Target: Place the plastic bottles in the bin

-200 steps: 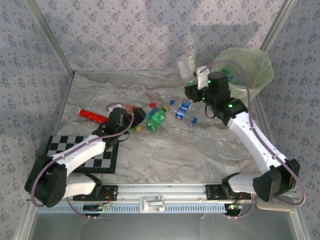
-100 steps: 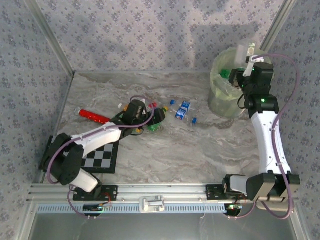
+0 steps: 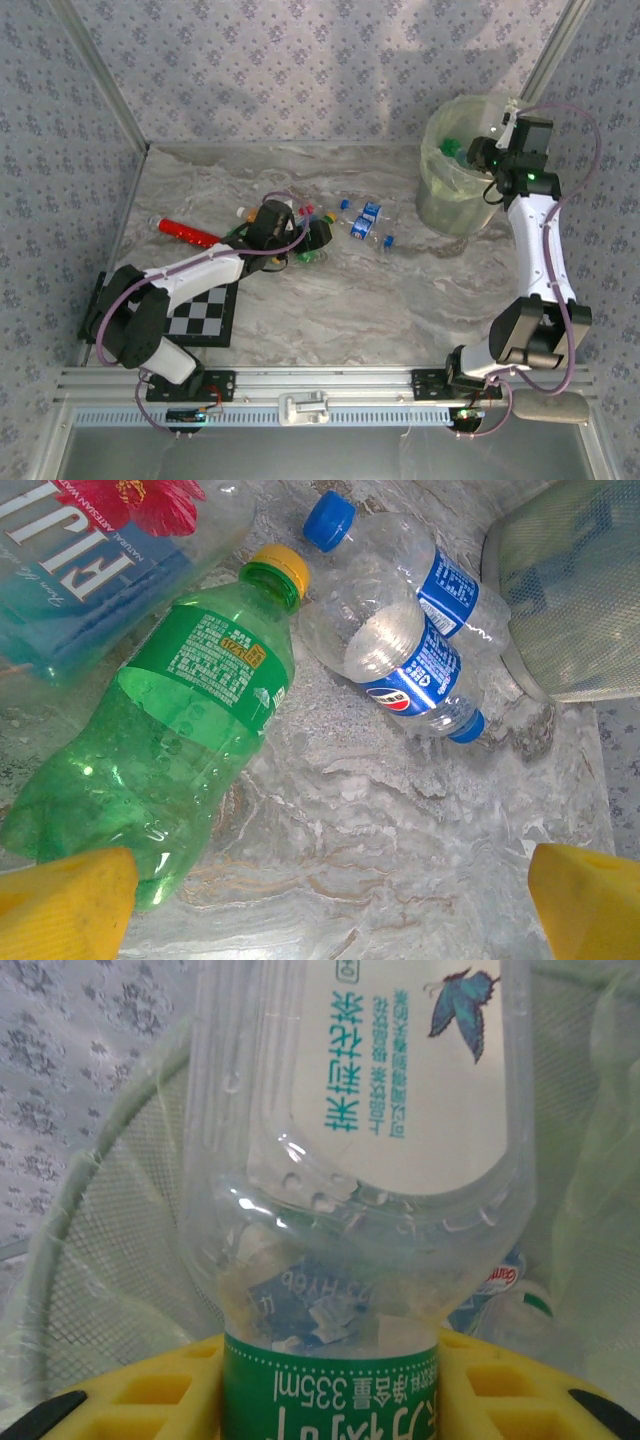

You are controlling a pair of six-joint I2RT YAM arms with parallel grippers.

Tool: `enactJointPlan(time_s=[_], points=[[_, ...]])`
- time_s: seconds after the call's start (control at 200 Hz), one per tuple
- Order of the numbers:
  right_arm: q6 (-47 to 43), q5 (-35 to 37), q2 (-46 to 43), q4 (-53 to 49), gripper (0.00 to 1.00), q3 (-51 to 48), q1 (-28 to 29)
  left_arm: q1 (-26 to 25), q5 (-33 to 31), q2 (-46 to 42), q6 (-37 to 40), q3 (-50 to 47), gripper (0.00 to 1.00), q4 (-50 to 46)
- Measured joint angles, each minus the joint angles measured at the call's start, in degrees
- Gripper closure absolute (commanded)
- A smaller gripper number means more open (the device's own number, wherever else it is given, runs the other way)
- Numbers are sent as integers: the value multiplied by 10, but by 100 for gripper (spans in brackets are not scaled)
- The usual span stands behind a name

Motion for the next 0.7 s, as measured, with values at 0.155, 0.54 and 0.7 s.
enactJointPlan(time_s=[0.155,0.54,0.7], points=[[3,-2,16,-3,51,2,0,0,0,2,0,4,0,-2],[13,1,17,-4,12,19,3,-5,0,5,3,9,0,-4],[14,9,2,-8,0,19,8,-5,0,5,8,9,0,-4]])
